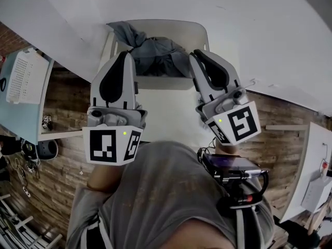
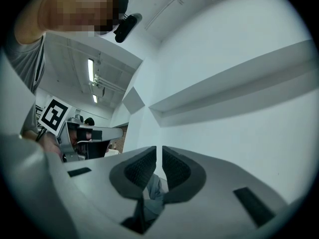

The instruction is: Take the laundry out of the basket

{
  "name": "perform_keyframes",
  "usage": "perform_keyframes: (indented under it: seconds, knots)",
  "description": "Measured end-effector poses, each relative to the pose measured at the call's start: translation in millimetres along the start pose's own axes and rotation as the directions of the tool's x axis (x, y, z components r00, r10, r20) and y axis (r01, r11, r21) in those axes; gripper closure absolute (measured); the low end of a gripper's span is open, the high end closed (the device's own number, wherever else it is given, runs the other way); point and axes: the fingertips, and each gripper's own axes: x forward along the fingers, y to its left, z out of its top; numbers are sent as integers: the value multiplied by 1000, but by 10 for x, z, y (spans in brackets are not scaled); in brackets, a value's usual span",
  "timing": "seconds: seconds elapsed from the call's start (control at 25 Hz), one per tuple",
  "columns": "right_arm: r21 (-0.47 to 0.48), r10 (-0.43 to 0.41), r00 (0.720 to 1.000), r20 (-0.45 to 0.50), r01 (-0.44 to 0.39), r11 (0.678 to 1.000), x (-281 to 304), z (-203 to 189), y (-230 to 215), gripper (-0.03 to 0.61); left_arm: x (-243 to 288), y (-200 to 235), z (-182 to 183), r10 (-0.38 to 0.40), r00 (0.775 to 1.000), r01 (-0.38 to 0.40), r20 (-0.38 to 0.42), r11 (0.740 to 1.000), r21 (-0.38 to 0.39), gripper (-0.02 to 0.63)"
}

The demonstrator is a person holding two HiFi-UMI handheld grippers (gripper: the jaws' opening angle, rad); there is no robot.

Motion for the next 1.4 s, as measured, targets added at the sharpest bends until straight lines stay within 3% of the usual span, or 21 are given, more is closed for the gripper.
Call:
perform_keyframes:
  seconds: [0.44, 0.84, 1.04, 1.2, 1.4]
  knots:
    - [35, -58, 998, 1, 58, 998, 266, -49, -344, 537, 712, 208, -186, -63, 997, 63, -41, 998, -5, 606]
    - [93, -92, 994, -67, 98, 991, 600, -381, -635, 537, 1334, 444, -951, -122, 973, 125, -197, 992, 2, 606]
    - [107, -113, 990, -88, 122, 987, 788, -516, -830, 537, 1566, 455, -1383, -183, 939, 187, -292, 982, -16, 606]
    - [117, -123, 985, -120, 137, 984, 959, -739, -950, 537, 1660, 524, -1781, -188, 902, 195, -390, 980, -21, 604]
    - [168, -127, 980, -156, 153, 974, 1066, -1032, -1152, 537, 1771, 490, -2322, -200, 831, 219, -519, 975, -26, 594]
